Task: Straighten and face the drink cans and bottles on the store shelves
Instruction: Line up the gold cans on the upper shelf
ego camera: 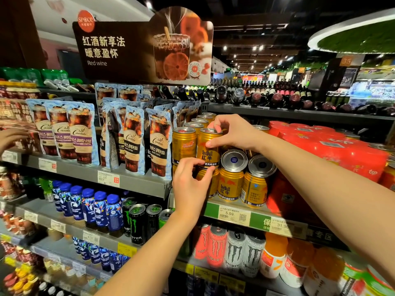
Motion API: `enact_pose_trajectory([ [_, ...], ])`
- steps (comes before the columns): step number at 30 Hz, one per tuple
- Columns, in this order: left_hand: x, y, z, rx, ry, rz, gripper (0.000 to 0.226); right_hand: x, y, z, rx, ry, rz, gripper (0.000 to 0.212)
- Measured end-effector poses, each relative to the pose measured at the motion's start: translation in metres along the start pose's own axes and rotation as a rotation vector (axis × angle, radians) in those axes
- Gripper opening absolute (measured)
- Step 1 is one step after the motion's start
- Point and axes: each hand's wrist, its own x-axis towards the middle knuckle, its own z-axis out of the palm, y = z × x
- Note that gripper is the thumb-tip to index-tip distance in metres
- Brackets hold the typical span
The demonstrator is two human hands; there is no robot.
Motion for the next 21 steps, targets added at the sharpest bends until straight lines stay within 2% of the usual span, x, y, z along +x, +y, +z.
enact_pose_trajectory([
  [7,-0.005,0.000,0.002,0.029,0.032,-0.010,0.025,-0.001,0.001,0.002,-0.034,-0.045,0.007,0.042],
  [10,-0.006,0.001,0.002,0.027,0.021,-0.023,0.025,-0.002,0.003,0.003,-0.034,-0.049,0.008,0.061],
  [14,-0.007,0.001,0.001,0.030,0.010,-0.034,0.025,-0.004,0.002,0.003,-0.058,-0.072,0.027,0.074],
  [18,-0.007,0.007,-0.004,0.029,0.007,0.020,0.024,-0.011,0.002,-0.008,-0.053,-0.075,0.079,0.077],
  [21,-0.004,0.020,-0.003,-0.006,-0.050,0.127,0.021,-0.021,0.003,-0.029,-0.073,-0.069,0.120,0.072],
])
